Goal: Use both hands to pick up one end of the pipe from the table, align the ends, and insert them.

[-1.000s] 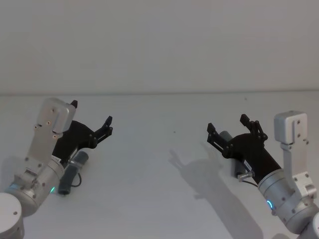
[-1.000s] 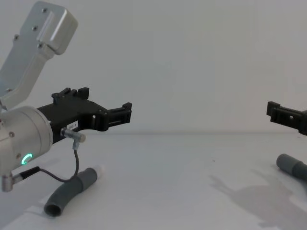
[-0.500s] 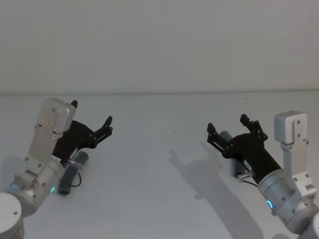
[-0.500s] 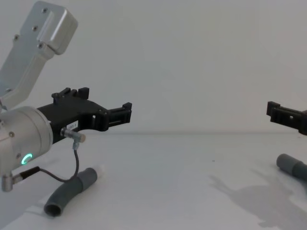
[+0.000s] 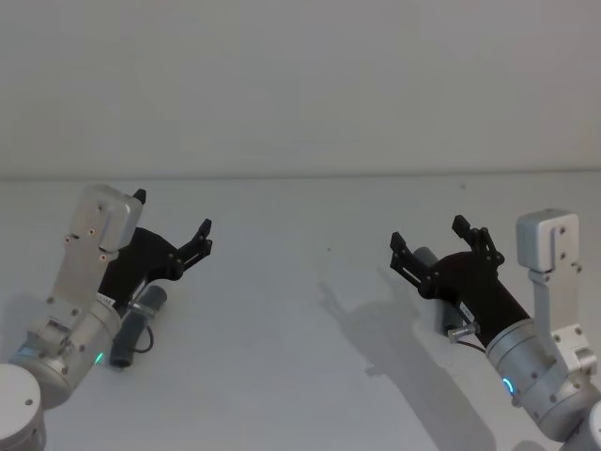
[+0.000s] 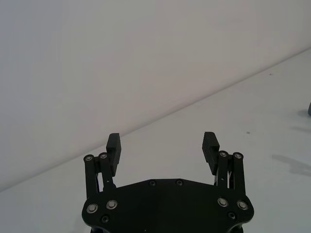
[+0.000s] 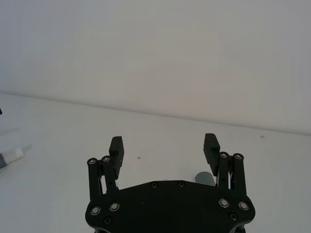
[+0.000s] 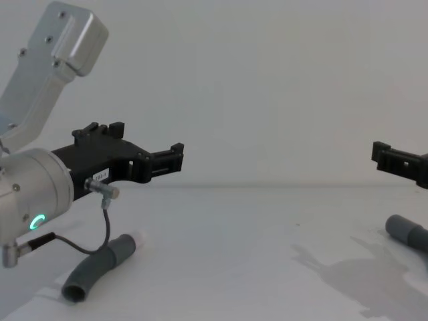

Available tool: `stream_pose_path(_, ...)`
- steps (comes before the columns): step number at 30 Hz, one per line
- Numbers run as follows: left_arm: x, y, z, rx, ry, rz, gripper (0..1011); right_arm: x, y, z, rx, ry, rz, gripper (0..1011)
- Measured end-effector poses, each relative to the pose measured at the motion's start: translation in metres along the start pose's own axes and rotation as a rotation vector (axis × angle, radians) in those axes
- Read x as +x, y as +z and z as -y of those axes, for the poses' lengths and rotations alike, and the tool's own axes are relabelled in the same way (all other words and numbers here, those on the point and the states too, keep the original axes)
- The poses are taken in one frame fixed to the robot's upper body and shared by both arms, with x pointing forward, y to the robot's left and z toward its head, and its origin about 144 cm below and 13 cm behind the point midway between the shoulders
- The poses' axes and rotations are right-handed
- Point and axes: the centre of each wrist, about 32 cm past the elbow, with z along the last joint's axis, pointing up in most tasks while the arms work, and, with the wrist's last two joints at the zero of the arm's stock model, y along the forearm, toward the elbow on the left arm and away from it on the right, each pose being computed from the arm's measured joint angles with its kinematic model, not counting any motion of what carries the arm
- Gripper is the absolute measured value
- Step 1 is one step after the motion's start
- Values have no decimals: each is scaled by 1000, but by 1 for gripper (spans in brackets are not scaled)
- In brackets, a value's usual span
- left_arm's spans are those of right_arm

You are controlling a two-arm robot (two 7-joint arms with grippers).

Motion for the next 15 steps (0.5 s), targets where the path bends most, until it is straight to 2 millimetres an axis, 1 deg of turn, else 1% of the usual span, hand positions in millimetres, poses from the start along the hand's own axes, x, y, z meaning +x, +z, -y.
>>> stream_pose_path(15,0,0,0,0,0,0,1001,0,0,0,0,0,0,1000)
